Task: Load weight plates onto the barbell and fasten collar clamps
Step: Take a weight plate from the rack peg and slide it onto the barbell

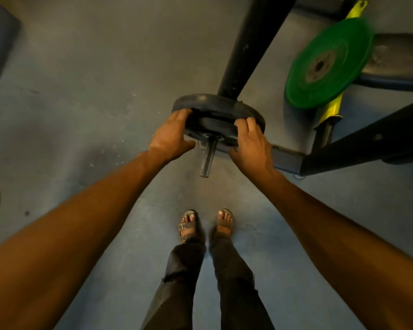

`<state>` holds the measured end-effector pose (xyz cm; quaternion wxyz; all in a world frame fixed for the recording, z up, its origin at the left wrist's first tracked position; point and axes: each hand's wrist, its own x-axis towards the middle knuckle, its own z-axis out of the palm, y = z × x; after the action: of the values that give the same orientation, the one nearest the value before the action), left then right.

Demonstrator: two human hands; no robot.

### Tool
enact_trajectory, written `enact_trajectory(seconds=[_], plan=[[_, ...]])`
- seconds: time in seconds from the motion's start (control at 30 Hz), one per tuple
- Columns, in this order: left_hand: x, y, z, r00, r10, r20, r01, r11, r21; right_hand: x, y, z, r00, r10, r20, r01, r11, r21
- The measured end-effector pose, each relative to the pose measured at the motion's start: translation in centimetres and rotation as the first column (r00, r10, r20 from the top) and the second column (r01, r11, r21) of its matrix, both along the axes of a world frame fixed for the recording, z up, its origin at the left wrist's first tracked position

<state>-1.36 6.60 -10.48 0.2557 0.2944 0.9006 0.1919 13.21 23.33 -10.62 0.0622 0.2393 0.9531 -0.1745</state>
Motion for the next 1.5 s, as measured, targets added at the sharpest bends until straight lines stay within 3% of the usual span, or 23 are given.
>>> enact_trajectory(seconds=[0.13, 0.23, 0.33, 0.53, 0.77, 0.87, 0.97, 1.07, 1.27, 1.4, 1.5], plan=[[-0.5, 0.1, 0.1, 0.983, -0.145, -0.116, 0.123, 0.976, -0.178, -0.5, 0.2, 0.1, 0.997, 0.075, 0.018, -0.076, 0.997, 0.027], [0.4, -0.1, -0.3, 0.966, -0.205, -0.155, 0.170, 0.962, -0.213, -0.8, -0.1, -0.5, 0.994, 0.100, 0.044, -0.099, 0.995, -0.032], [2.1, -0.6, -0.8, 0.982, -0.171, -0.079, 0.156, 0.973, -0.168, -0.6, -0.6, -1.3, 0.991, 0.111, 0.076, -0.106, 0.992, -0.068], [4.7, -2.4, 0.7, 0.954, -0.299, -0.026, 0.275, 0.906, -0.321, 1.8, -2.1, -1.8, 0.936, 0.306, 0.174, -0.289, 0.950, -0.115], [13.8, -10.1, 6.6, 0.930, -0.339, 0.140, 0.366, 0.880, -0.302, 13.3, -8.3, 3.0, 0.940, 0.326, 0.105, -0.286, 0.915, -0.284], [19.1, -14.0, 11.3, 0.955, -0.271, 0.119, 0.292, 0.928, -0.231, 19.0, -10.7, 8.1, 0.964, 0.254, 0.073, -0.218, 0.920, -0.325], [24.5, -16.6, 16.5, 0.975, -0.221, 0.040, 0.223, 0.973, -0.066, 25.2, -12.7, 13.7, 0.984, 0.175, -0.020, -0.173, 0.943, -0.284], [28.8, -17.6, 21.2, 0.965, -0.249, -0.084, 0.254, 0.966, 0.056, 30.9, -13.8, 19.2, 0.990, 0.070, -0.124, -0.097, 0.970, -0.224], [34.5, -16.9, 28.4, 0.806, -0.483, -0.343, 0.566, 0.799, 0.204, 41.6, -16.0, 28.6, 0.960, -0.061, -0.272, 0.020, 0.989, -0.149], [39.7, -15.0, 32.8, 0.755, -0.485, -0.441, 0.630, 0.724, 0.281, 48.8, -16.8, 34.3, 0.924, -0.187, -0.334, 0.153, 0.980, -0.127], [43.6, -12.9, 35.4, 0.754, -0.503, -0.422, 0.647, 0.676, 0.352, 53.6, -16.6, 37.3, 0.886, -0.245, -0.394, 0.220, 0.969, -0.109]])
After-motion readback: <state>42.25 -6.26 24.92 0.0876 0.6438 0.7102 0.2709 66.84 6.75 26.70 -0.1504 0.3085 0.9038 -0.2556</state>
